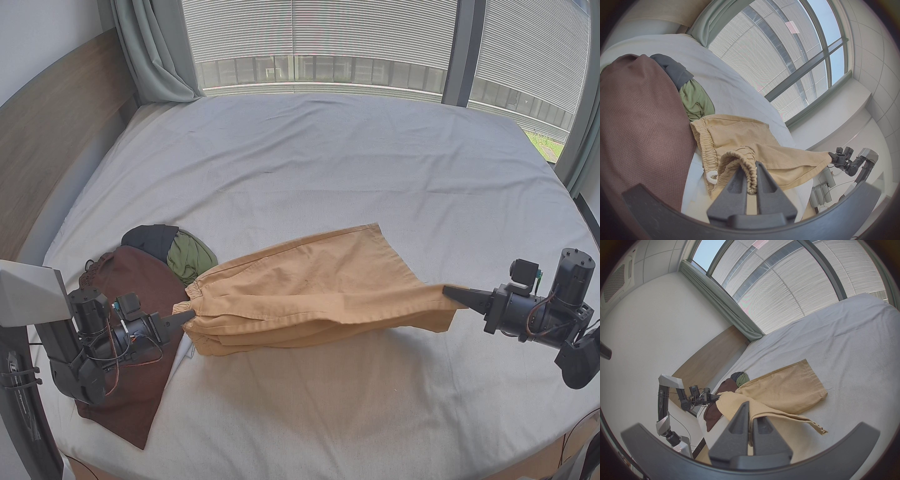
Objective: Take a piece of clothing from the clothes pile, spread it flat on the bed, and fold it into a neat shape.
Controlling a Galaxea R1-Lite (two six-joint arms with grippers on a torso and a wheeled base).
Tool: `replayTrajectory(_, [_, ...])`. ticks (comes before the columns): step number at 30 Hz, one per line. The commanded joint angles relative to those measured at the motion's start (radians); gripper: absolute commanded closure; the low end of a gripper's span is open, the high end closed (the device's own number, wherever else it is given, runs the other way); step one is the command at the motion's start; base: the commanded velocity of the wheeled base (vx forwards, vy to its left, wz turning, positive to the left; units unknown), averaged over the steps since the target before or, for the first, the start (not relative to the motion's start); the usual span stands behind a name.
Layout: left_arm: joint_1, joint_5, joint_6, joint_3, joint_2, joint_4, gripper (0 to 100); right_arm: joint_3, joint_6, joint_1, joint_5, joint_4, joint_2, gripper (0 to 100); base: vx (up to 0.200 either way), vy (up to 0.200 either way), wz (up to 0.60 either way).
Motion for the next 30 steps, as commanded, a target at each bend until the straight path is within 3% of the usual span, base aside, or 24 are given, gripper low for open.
replayTrajectory(1, [-0.011, 0.002, -0.001, -0.013, 0.0, -0.001, 100, -0.061, 0.004, 0.002, 0.0, 0.022, 0.055, 100, 0.0, 0.0, 0.0])
replayTrajectory(8, [-0.011, 0.005, -0.032, -0.031, -0.009, -0.001, 100, -0.176, 0.053, -0.001, 0.0, 0.082, 0.074, 100, 0.0, 0.0, 0.0])
replayTrajectory(14, [-0.02, 0.069, -0.07, -0.054, -0.022, -0.001, 100, -0.248, 0.053, -0.012, 0.0, 0.145, 0.092, 100, 0.0, 0.0, 0.0])
replayTrajectory(30, [-0.025, 0.124, -0.115, -0.103, -0.011, 0.001, 100, -0.393, 0.097, -0.011, 0.0, 0.225, 0.112, 100, 0.0, 0.0, 0.0])
